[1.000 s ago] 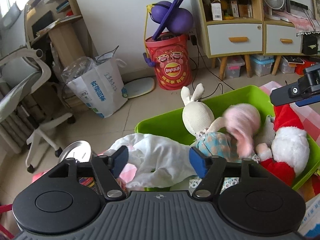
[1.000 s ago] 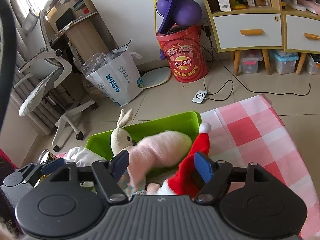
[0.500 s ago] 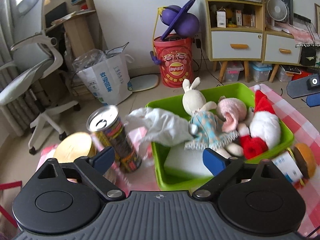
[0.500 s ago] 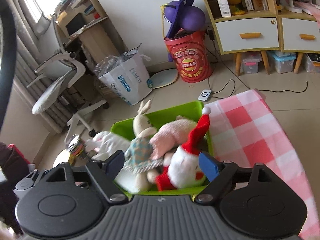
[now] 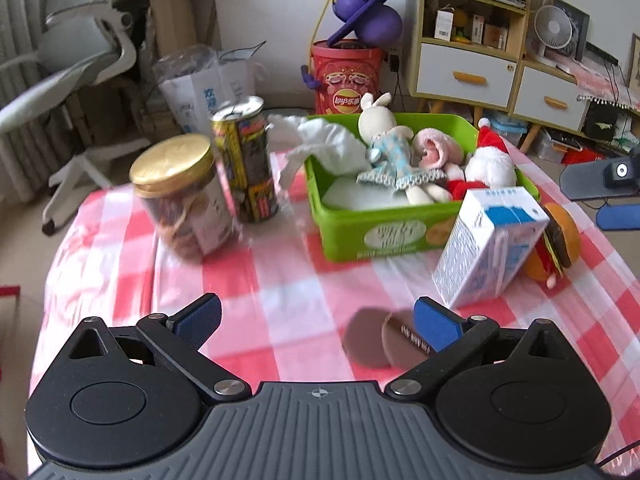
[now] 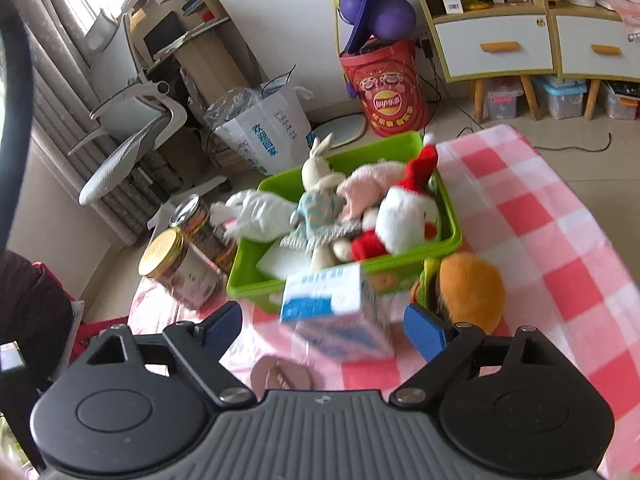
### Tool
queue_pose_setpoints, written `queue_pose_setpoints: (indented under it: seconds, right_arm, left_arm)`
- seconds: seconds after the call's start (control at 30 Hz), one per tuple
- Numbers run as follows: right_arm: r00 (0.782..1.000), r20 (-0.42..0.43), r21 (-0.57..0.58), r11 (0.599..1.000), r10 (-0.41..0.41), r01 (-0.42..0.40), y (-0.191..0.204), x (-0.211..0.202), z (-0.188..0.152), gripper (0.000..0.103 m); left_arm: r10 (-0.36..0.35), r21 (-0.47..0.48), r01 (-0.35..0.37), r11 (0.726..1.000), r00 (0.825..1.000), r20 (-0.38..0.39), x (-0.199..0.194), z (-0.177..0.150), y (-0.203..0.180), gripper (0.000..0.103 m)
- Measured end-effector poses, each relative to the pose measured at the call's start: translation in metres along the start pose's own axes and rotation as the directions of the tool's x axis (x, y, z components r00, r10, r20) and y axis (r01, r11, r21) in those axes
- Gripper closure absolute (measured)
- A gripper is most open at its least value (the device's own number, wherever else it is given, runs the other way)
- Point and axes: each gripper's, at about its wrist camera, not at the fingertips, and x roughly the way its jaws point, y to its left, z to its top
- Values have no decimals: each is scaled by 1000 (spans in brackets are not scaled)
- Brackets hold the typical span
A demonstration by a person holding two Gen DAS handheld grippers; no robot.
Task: Organize soft objects
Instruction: 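Move the right tool to the strapped brown puff and grasp it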
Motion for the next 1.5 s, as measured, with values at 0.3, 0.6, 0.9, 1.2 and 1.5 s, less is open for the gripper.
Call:
queue_pose_setpoints:
  seconds: [0.3, 0.6, 0.9, 1.2, 1.5]
  right_arm:
    - [998, 59, -85, 996, 28, -23, 10, -3, -44, 29]
    - [1000, 9, -222, 975, -5, 6, 14, 25, -83, 28]
    - [1000, 5, -374, 927, -20, 20, 26, 63, -112, 29]
    - [1000, -11, -377, 926, -24, 18, 32, 95, -115, 40]
    - [1000, 17, -434, 901, -23, 28, 45, 110, -114, 51]
  left_arm:
    - [-8, 12, 8, 1000, 999, 46, -13, -34, 16, 5]
    - [-73, 46, 71, 996, 996, 49, -6, -65, 39, 5]
    - [-104, 77, 101, 992, 994, 37, 7, -83, 54, 5]
    - [-177, 85, 172, 981, 983, 55, 17, -93, 59, 5]
    - [-171, 146, 164, 975, 985, 33, 38, -95, 45, 5]
